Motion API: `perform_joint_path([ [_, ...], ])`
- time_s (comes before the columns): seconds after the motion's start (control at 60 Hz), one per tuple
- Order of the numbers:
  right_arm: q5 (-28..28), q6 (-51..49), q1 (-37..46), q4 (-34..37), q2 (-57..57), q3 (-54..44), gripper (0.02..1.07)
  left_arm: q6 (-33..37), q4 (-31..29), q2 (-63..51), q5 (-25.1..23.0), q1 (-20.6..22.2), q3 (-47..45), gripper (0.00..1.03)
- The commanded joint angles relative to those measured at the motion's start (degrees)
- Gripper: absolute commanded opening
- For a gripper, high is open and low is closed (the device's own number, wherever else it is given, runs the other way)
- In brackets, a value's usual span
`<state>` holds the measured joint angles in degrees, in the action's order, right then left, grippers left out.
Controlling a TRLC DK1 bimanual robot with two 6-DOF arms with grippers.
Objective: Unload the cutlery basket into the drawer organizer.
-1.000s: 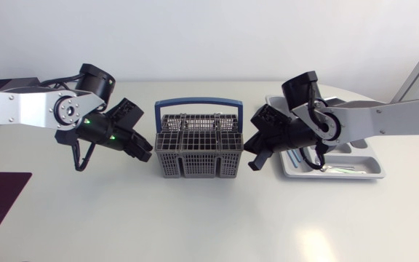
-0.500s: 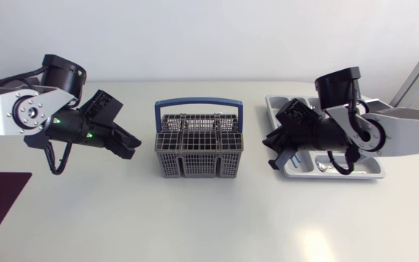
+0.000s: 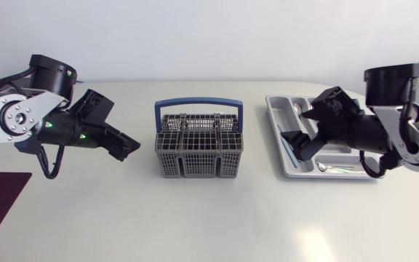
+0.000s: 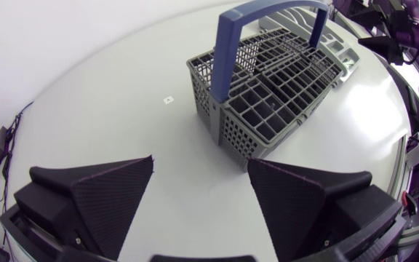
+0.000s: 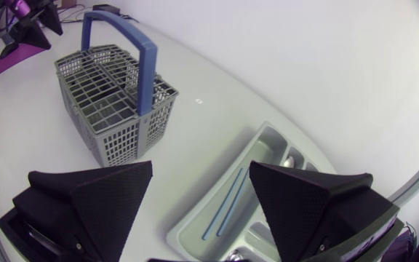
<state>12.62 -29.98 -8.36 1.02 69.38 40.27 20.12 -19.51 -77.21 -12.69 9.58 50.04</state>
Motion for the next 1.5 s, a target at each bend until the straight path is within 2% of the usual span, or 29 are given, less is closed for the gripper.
perform_joint_path([
  [0.0,0.5,2.5,1.9,-0.8,-2.3,-1.6,1.03,-2.9,0.4,3.2,0.6,-0.5,-1.4,1.00],
  [0.133,1.1,6.4,4.6,-1.0,-4.5,-2.1,1.03,-7.6,0.4,6.4,2.6,-0.6,-2.1,1.00],
  [0.267,1.2,9.2,7.4,-1.5,-8.0,-3.8,1.03,-8.2,0.5,10.5,3.9,-0.6,-4.4,1.00],
  [0.35,0.1,10.5,8.5,-4.2,-11.0,-6.0,1.03,-7.8,1.4,13.8,4.7,-1.3,-6.0,1.00],
  [0.433,-1.9,10.6,8.5,-4.0,-14.0,-7.7,1.03,-7.8,1.4,15.9,6.1,-3.2,-6.7,1.00],
  [0.617,-9.6,12.0,9.4,-3.7,-20.8,-11.2,1.03,-8.0,1.2,23.4,8.3,-3.9,-10.1,1.00],
  [0.717,-11.9,13.5,10.9,-3.8,-24.9,-13.1,1.03,-9.3,2.0,28.3,10.1,-4.2,-12.2,1.00],
  [1.083,-12.1,13.3,13.8,-1.2,-40.9,-18.7,1.03,-11.5,7.1,47.6,12.4,-5.7,-21.4,1.00],
  [1.483,-12.3,19.5,11.8,-0.8,-52.0,-26.8,1.03,-14.7,11.7,59.3,12.5,-7.2,-32.3,1.00],
])
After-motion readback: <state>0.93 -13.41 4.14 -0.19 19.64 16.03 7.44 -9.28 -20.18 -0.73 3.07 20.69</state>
